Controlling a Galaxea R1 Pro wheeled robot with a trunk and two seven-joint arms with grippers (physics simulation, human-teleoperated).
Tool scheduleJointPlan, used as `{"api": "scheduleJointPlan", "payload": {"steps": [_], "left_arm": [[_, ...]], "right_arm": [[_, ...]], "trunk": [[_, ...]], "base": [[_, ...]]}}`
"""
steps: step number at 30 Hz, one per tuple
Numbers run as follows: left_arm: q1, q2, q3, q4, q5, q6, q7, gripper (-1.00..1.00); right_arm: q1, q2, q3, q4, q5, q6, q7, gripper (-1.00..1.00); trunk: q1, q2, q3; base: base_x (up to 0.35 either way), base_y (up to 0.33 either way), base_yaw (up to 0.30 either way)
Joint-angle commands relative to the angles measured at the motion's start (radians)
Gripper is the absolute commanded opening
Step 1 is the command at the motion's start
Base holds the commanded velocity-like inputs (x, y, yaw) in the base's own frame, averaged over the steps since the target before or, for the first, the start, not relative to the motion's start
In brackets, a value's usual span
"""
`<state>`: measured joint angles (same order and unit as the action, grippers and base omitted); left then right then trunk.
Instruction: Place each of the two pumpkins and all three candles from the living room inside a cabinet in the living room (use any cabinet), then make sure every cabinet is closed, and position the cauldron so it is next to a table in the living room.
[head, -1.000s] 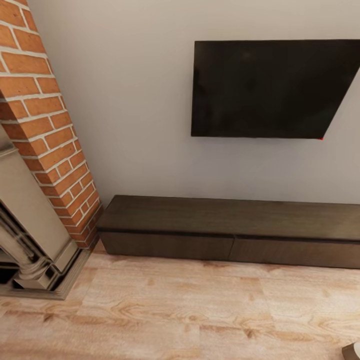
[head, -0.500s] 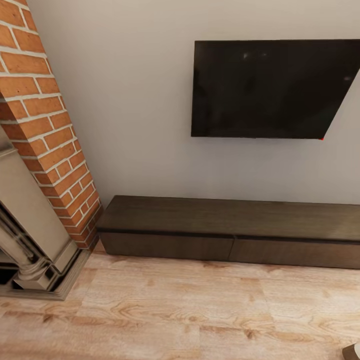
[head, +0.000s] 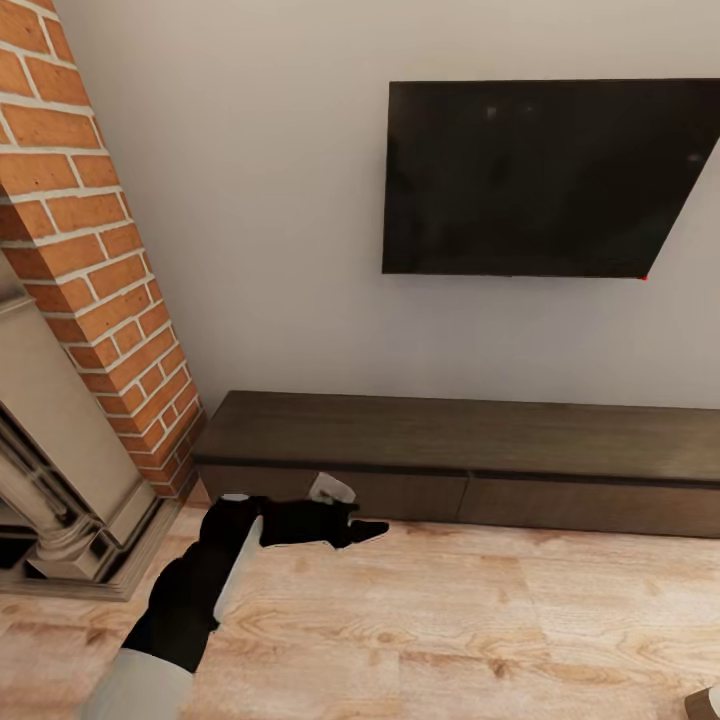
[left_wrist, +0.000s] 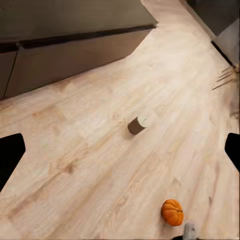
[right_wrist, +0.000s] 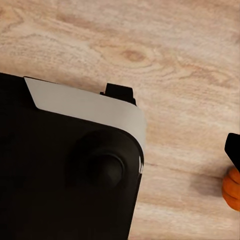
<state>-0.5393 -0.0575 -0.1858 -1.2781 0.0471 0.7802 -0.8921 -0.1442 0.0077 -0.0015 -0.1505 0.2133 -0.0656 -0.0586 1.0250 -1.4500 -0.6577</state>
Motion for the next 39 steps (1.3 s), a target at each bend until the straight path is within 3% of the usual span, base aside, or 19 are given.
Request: {"api": "scheduleJointPlan", "payload": {"steps": [1, 3, 4, 5, 8, 9, 18, 23, 27, 30, 35, 39], "left_arm": [[-0.069, 0.002, 0.001, -0.002, 0.135, 0.005, -0.004, 1.0], [-0.126, 0.008, 0.002, -0.001, 0.246, 0.007, -0.005, 1.0], [-0.176, 0.021, 0.006, 0.002, 0.352, 0.008, -0.006, 1.0], [-0.201, 0.032, 0.014, 0.003, 0.423, 0.007, -0.006, 1.0], [-0.229, 0.041, 0.046, 0.005, 0.534, 0.006, -0.006, 1.0], [-0.232, 0.041, 0.056, 0.006, 0.55, 0.006, -0.004, 1.0], [-0.234, 0.054, 0.128, 0.038, 0.585, -0.003, -0.024, 1.0], [-0.234, 0.061, 0.138, 0.055, 0.593, 0.001, -0.154, 1.0], [-0.234, 0.063, 0.138, 0.055, 0.594, 0.003, -0.188, 1.0], [-0.234, 0.057, 0.135, 0.059, 0.593, 0.003, -0.193, 1.0], [-0.234, 0.053, 0.135, 0.063, 0.591, 0.004, -0.193, 1.0], [-0.234, 0.053, 0.135, 0.064, 0.591, 0.004, -0.192, 1.0]], "right_arm": [[0.0, 0.0, 0.0, 0.0, 0.0, 0.001, -0.001, 1.0], [0.0, 0.001, 0.0, 0.0, -0.001, 0.0, 0.001, 1.0], [0.0, 0.001, 0.0, 0.0, -0.001, -0.001, 0.004, 1.0], [0.0, 0.0, 0.001, 0.0, -0.001, -0.001, 0.005, 1.0], [0.0, 0.001, 0.0, 0.0, -0.002, -0.003, 0.007, 1.0], [0.0, 0.003, 0.0, 0.0, -0.002, -0.004, 0.007, 1.0], [0.0, 0.006, 0.0, 0.0, -0.001, -0.006, 0.008, 1.0], [0.0, 0.005, 0.0, 0.0, -0.002, -0.006, 0.011, 1.0], [-0.002, 0.006, 0.004, -0.024, -0.001, -0.002, 0.022, 1.0], [-0.014, 0.011, 0.009, -0.092, 0.0, 0.008, 0.043, 1.0], [-0.028, 0.013, 0.013, -0.373, 0.0, 0.144, 0.05, 1.0], [-0.029, 0.017, 0.037, -0.501, 0.028, 0.172, 0.036, 1.0]], "trunk": [[0.0, 0.0, 0.0], [0.0, 0.0, 0.0], [0.0, 0.0, 0.0], [0.0, 0.0, 0.0], [0.0, 0.0, 0.0], [0.0, 0.0, 0.0], [0.0, 0.0, 0.0], [0.0, 0.0, 0.0], [0.0, 0.0, 0.0], [0.0, 0.0, 0.0], [0.0, 0.0, 0.0], [0.0, 0.0, 0.0]], "base": [[0.0, 0.0, 0.0], [0.0, 0.0, 0.0], [0.0, 0.0, 0.0], [0.0, 0.0, 0.0], [0.0, 0.0, 0.0], [0.0, 0.0, 0.0], [0.0, 0.0, 0.0], [0.0, 0.0, 0.0], [0.0, 0.0, 0.0], [0.0, 0.0, 0.0], [0.0, 0.0, 0.0], [0.0, 0.0, 0.0]]}}
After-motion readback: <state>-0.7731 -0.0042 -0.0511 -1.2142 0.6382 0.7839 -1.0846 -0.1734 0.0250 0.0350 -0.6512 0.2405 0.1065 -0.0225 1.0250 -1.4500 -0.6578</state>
